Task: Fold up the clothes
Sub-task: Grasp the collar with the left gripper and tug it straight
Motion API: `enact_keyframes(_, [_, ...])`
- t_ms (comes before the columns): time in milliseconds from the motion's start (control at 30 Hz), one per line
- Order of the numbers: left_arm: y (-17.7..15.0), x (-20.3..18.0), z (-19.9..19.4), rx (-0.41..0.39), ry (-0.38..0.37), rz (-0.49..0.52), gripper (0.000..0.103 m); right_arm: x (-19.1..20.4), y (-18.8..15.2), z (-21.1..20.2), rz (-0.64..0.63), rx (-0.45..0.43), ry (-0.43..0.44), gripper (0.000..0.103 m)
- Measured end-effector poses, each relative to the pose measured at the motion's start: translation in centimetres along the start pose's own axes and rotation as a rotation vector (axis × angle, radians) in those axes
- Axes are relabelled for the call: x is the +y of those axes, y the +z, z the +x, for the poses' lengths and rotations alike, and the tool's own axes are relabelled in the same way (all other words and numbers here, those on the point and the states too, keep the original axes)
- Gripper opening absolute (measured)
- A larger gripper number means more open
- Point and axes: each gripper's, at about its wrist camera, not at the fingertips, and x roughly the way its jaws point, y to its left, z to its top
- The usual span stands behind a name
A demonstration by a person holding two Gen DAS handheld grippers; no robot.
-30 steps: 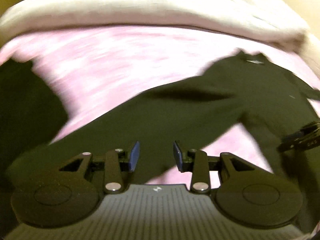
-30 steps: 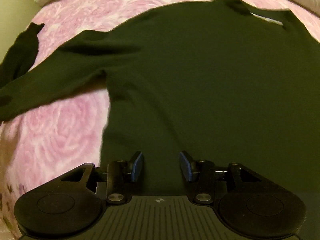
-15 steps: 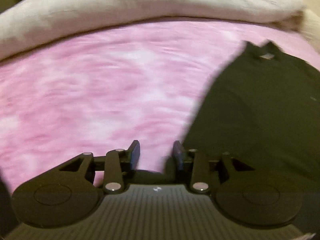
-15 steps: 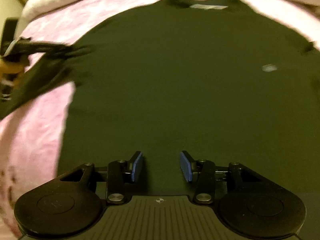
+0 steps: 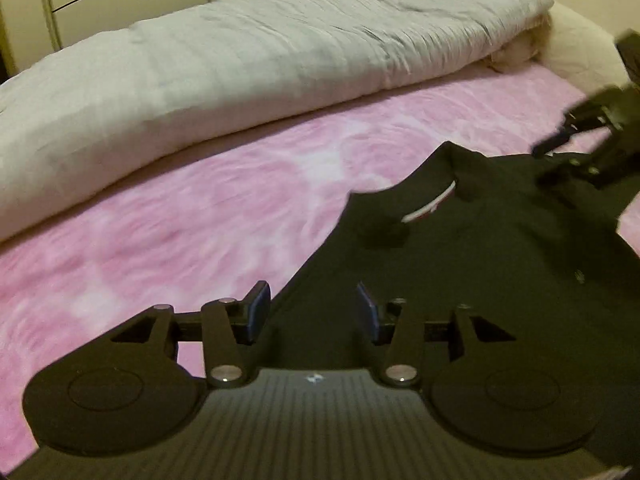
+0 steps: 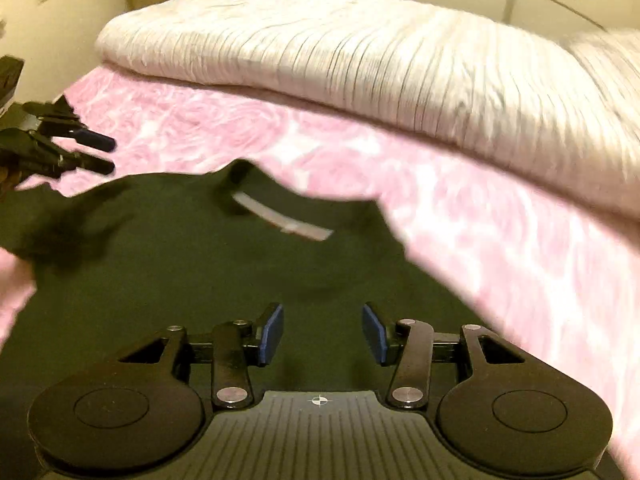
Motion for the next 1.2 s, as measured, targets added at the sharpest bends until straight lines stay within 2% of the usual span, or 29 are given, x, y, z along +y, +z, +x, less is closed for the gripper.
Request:
enact_keyframes(200, [3.3,-1.6,6.5,0.018,-0.001,0.018,0.040,-3.3,2.1,4.7,-0.001,0.026,0.026,0.049])
enact_keyframes(300, [4.0,-1.7,9.1,0.074,-0.023,0.045,0.030,-4.6,2.6,6.4,0.010,0.044,0.053,0.049])
enact_keyframes(333, [4.2,-1.6,9.6,0.082,-0.035,0.047,0.019,-5.0,2.8,7.0,0.014,0.050,0.062,0.049])
enact_keyframes(367, [4.3,-1.8,9.6,0.077,-0.031,0.059,0.011,-5.4,3.0,7.6,0.017,0.056,0.071,0.046])
enact_keyframes(400, [4.5,-2.0,9.6,0.071,-0.027,0.072,0.006,-5.8,3.2,8.2,0.021,0.061,0.080,0.016])
enact_keyframes(433, [4.7,-2.2,9.5,0.065,-0.022,0.085,0.004,-5.8,3.2,8.6,0.028,0.078,0.080,0.005])
enact_keyframes(500, [5.1,-2.2,9.4,0.045,-0.007,0.098,0.004,-5.9,3.6,8.3,0.016,0.063,0.071,0.004])
enact_keyframes(600, [5.6,-1.5,10.3,0.035,0.018,0.076,0.004,-6.7,4.7,8.2,0.027,0.028,0.065,0.004])
enact_keyframes(633, [5.7,-1.5,10.8,0.038,0.023,0.072,0.004,-6.9,4.9,8.4,0.091,0.036,0.011,0.004])
enact_keyframes(700, [5.4,-1.5,10.8,0.026,0.034,0.057,0.004,-6.7,4.8,9.0,0.103,0.051,-0.018,0.004])
enact_keyframes(767, [5.2,-1.4,10.0,0.006,0.050,0.026,0.012,-5.8,4.1,8.9,0.086,0.037,-0.053,0.007])
enact_keyframes(800, [5.0,-1.3,9.4,-0.004,0.061,0.009,0.023,-5.4,3.8,8.4,0.078,0.023,-0.077,0.016])
enact_keyframes(833, [4.7,-1.2,8.4,-0.020,0.078,-0.007,0.028,-4.9,3.5,8.0,0.071,0.010,-0.101,0.025])
enact_keyframes(867, [4.3,-1.1,7.0,-0.040,0.090,-0.026,0.028,-4.3,3.0,7.0,0.064,-0.012,-0.135,0.040])
enact_keyframes(933, [2.1,-1.4,4.1,-0.036,0.114,-0.080,0.027,-3.3,1.5,4.6,0.117,-0.059,-0.170,0.043])
enact_keyframes(1000, [-0.2,-1.7,1.3,-0.030,0.137,-0.134,0.026,-2.7,-0.8,2.6,0.243,-0.069,-0.152,0.043])
enact_keyframes(1067, [-3.9,-1.9,-1.6,0.013,0.167,-0.183,0.026,-1.5,-4.0,0.9,0.356,-0.040,-0.127,0.044])
enact_keyframes(1200, [-12.0,-2.0,-5.8,0.149,0.219,-0.270,0.028,1.5,-11.4,-2.1,0.452,0.065,-0.119,0.044])
